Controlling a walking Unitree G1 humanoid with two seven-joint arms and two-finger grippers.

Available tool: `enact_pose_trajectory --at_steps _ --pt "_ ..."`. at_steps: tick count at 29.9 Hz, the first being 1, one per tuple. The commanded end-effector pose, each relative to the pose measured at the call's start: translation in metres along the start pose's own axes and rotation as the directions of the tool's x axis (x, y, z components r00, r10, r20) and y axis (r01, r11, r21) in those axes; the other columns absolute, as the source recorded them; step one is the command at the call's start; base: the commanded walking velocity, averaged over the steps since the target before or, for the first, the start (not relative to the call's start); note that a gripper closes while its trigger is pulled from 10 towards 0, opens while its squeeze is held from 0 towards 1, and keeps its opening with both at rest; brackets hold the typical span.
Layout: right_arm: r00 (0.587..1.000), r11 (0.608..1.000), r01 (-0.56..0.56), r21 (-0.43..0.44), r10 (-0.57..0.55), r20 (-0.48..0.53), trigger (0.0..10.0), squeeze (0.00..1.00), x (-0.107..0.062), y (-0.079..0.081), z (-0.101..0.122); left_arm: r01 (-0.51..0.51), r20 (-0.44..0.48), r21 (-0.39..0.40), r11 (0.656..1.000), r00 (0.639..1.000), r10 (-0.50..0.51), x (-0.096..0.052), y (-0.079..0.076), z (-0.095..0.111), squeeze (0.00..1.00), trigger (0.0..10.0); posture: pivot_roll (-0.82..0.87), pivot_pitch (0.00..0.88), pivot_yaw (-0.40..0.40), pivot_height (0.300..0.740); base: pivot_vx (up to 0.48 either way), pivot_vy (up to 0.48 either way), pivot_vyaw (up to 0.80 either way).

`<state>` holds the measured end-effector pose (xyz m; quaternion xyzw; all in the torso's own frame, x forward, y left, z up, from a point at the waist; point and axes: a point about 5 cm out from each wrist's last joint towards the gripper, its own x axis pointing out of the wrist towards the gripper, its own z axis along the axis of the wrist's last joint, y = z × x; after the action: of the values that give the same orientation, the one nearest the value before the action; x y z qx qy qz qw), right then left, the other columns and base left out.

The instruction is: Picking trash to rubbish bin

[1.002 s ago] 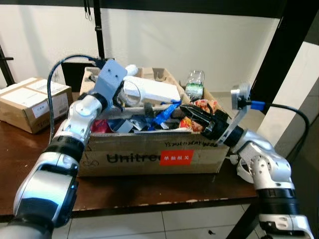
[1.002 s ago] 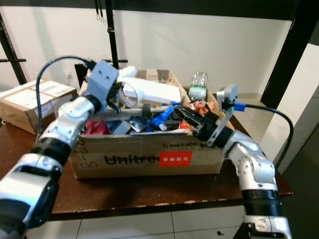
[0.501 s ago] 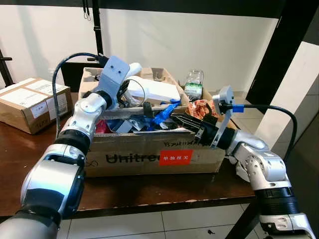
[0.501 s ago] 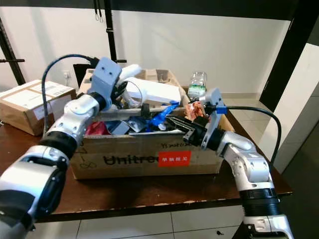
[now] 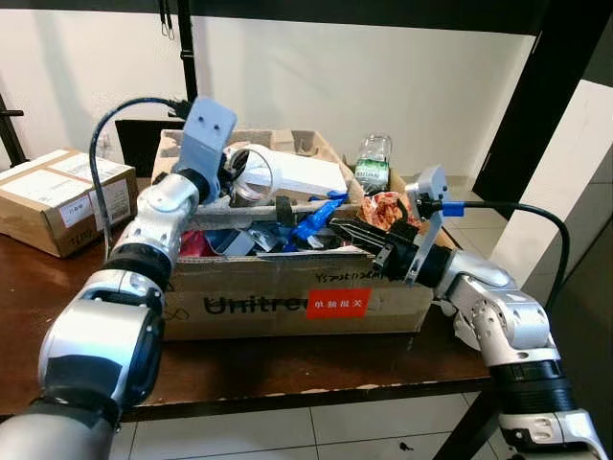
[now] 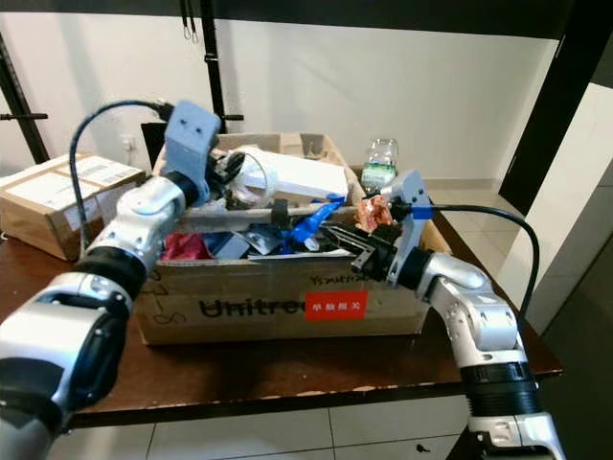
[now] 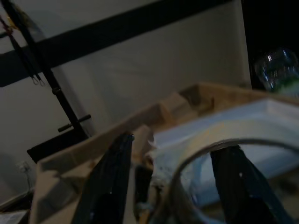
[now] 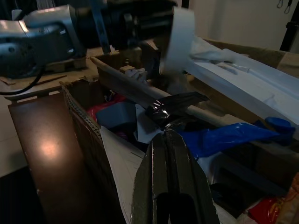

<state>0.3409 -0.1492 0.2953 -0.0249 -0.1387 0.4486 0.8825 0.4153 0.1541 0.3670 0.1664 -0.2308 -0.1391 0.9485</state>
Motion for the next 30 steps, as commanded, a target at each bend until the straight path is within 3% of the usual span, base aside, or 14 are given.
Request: enact_pose_trajectory --at_steps 1,6,9,10,11,13,14,16,17,19,23,26,28,30 --pt "1.0 1.0 0.007 -0.016 -0.007 -0.005 10.0 0.0 -0.001 -0.001 0.002 -0.051 0.037 -0.026 0.998 0.998 0.052 0.001 0.01 0.011 0.0 10.0 -0.07 0.121 -0.021 0.74 0.0 0.0 0.0" --pt "1.0 1.0 0.011 -0.015 -0.011 0.001 10.0 0.0 -0.002 -0.002 0.003 -0.089 0.091 -0.107 0.99 0.991 0.099 0.002 0.017 0.02 0.0 10.0 -0.07 0.121 -0.021 0.74 0.0 0.0 0.0" --pt "1.0 1.0 0.017 -0.006 -0.016 0.021 10.0 0.0 -0.002 -0.003 0.004 -0.012 0.208 -0.36 0.933 0.974 0.093 0.002 0.025 0.035 0.0 10.0 -0.07 0.119 -0.018 0.74 0.0 0.0 0.0" --pt "1.0 1.0 0.017 -0.006 -0.016 0.021 10.0 0.0 -0.002 -0.003 0.004 -0.012 0.208 -0.36 0.933 0.974 0.093 0.002 0.025 0.035 0.0 10.0 -0.07 0.119 -0.018 0.74 0.0 0.0 0.0" --pt "1.0 1.0 0.017 0.002 -0.017 0.026 10.0 0.0 -0.003 -0.004 0.004 0.063 0.223 -0.399 0.915 0.974 0.031 0.002 0.022 0.035 0.0 10.0 -0.07 0.117 -0.017 0.74 0.0 0.0 0.0" --pt "1.0 1.0 0.014 0.023 -0.015 0.021 10.0 0.0 -0.005 -0.004 0.002 0.244 0.151 -0.277 0.929 0.966 -0.209 0.0 0.004 0.021 0.0 10.0 -0.07 0.119 -0.018 0.74 0.0 0.0 0.0" --pt "1.0 1.0 0.016 0.025 -0.017 0.006 10.0 0.0 -0.006 -0.005 0.0 0.292 -0.008 -0.189 0.937 0.954 -0.299 -0.003 -0.005 0.002 0.0 10.0 -0.07 0.118 -0.021 0.74 0.0 0.0 0.0" --pt "1.0 1.0 0.017 0.024 -0.017 -0.012 10.0 0.0 -0.008 -0.005 -0.003 0.342 -0.26 -0.042 0.939 0.904 -0.341 -0.012 -0.011 -0.031 0.0 10.0 -0.06 0.12 -0.023 0.74 0.0 0.0 0.0" --pt "1.0 1.0 0.017 0.024 -0.017 -0.012 10.0 0.0 -0.008 -0.005 -0.003 0.342 -0.26 -0.042 0.939 0.904 -0.341 -0.012 -0.011 -0.031 0.0 10.0 -0.06 0.12 -0.023 0.74 0.0 0.0 0.0" --pt "1.0 1.0 0.011 0.028 -0.011 -0.017 10.0 0.0 -0.008 -0.005 -0.005 0.42 -0.427 -0.024 0.907 0.816 -0.39 -0.027 -0.015 -0.06 0.0 10.0 -0.06 0.121 -0.024 0.74 0.0 0.0 0.0" --pt "1.0 1.0 0.009 0.029 -0.008 -0.025 10.0 0.0 -0.009 -0.005 -0.007 0.435 -0.517 0.019 0.9 0.775 -0.364 -0.035 -0.014 -0.074 0.0 10.0 -0.06 0.12 -0.025 0.74 0.0 0.0 0.0" --pt "1.0 1.0 0.009 0.027 -0.008 -0.028 10.0 0.0 -0.009 -0.005 -0.007 0.412 -0.507 0.038 0.91 0.793 -0.338 -0.033 -0.01 -0.07 0.0 10.0 -0.07 0.118 -0.025 0.74 0.0 0.0 0.0" --pt "1.0 1.0 0.009 0.023 -0.009 -0.028 10.0 0.0 -0.009 -0.005 -0.006 0.364 -0.437 0.018 0.931 0.841 -0.32 -0.026 -0.003 -0.055 0.0 10.0 -0.07 0.115 -0.024 0.74 0.0 0.0 0.0" --pt "1.0 1.0 0.01 0.021 -0.009 -0.028 10.0 0.0 -0.009 -0.005 -0.006 0.355 -0.419 0.015 0.935 0.851 -0.316 -0.024 -0.002 -0.051 0.0 10.0 -0.07 0.115 -0.024 0.74 0.0 0.0 0.0"
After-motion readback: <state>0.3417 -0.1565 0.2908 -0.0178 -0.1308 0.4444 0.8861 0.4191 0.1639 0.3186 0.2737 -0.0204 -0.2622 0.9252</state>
